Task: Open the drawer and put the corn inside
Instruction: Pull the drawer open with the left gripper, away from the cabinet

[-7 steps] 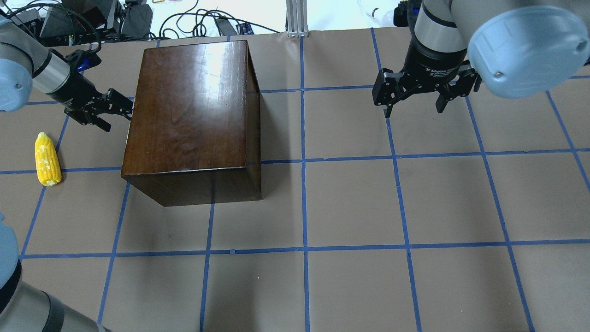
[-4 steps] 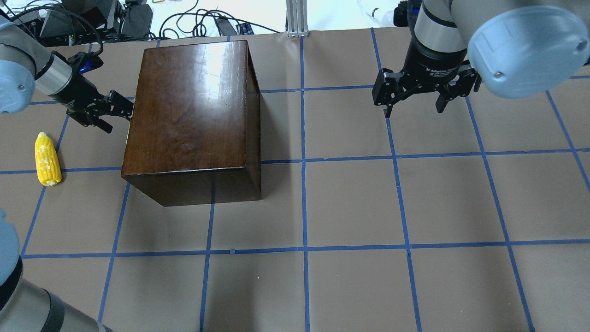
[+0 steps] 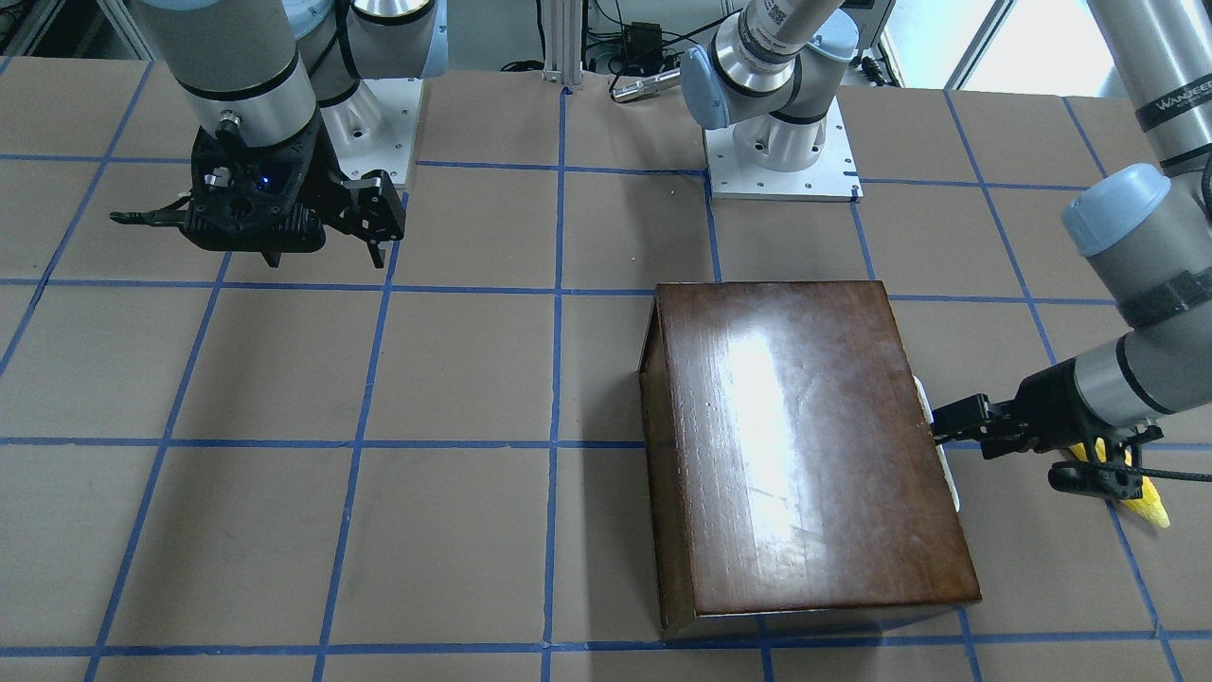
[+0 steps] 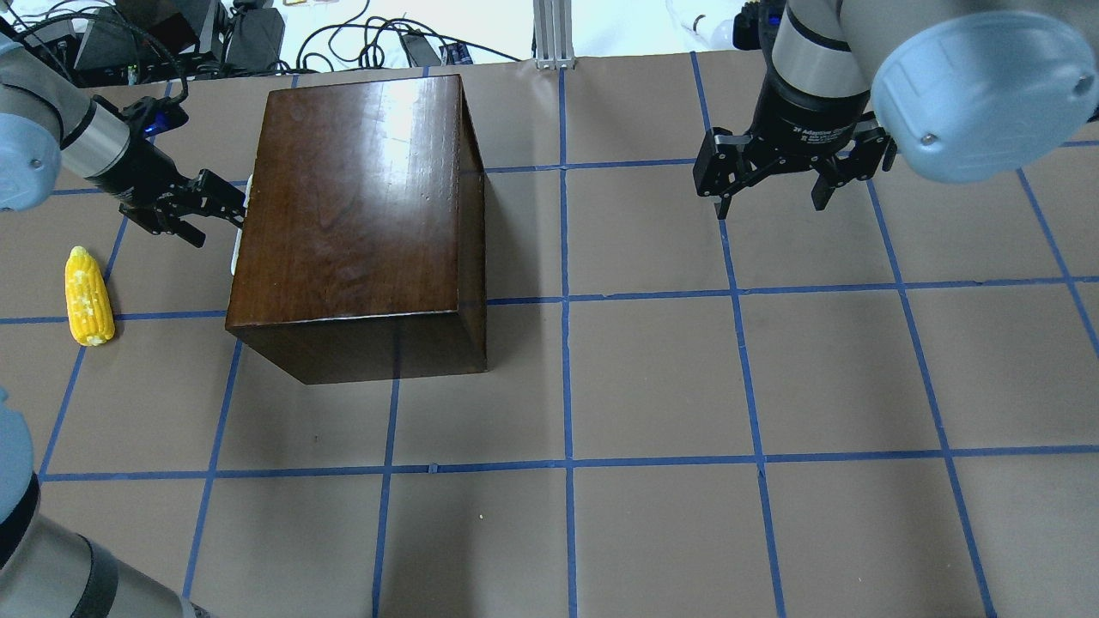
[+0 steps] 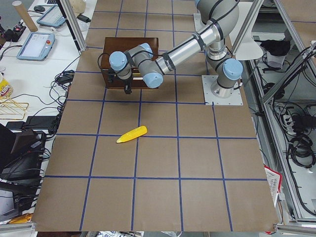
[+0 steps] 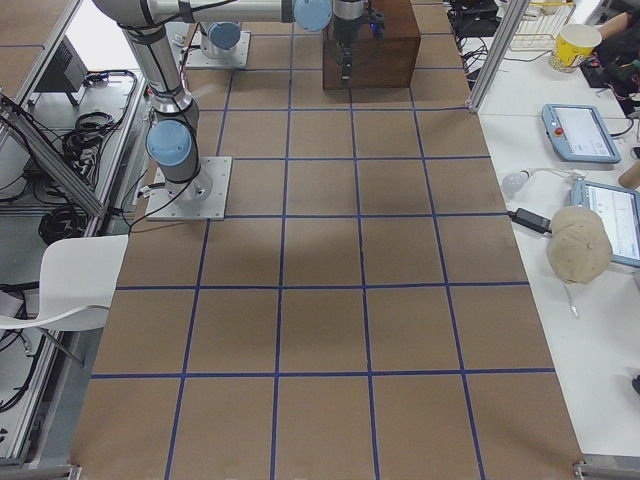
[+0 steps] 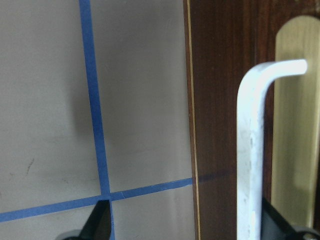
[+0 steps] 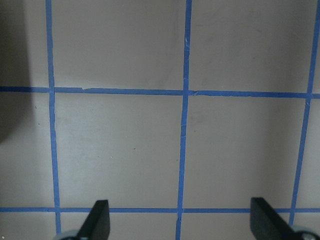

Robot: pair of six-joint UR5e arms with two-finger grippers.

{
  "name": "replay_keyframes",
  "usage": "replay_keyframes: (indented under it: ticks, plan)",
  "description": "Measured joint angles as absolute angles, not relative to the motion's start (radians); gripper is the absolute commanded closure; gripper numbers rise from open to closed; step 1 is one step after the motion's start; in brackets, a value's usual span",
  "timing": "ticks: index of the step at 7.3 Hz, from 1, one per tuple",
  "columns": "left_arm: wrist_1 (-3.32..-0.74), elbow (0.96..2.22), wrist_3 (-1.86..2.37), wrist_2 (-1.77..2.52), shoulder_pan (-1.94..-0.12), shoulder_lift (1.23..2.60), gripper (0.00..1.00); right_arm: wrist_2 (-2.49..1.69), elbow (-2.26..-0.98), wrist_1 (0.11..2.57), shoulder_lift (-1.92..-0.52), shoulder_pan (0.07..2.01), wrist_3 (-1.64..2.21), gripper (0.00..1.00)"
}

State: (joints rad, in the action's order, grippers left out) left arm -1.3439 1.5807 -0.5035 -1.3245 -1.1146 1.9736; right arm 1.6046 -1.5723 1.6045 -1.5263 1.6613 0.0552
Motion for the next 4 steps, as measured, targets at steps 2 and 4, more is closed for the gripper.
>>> replay_keyframes:
  ticks: [2,4]
  plan:
    - [-1.338,1.579,-0.506,-1.328,-1.086,1.974,0.0,1.605,-1.572,1.605,-1.526,1.661,0.055,0.0]
    - [-1.325,1.577,-0.51,-1.332,-1.062,1.975,0.0,1.605,-1.572,1.605,-1.526,1.661,0.055,0.0]
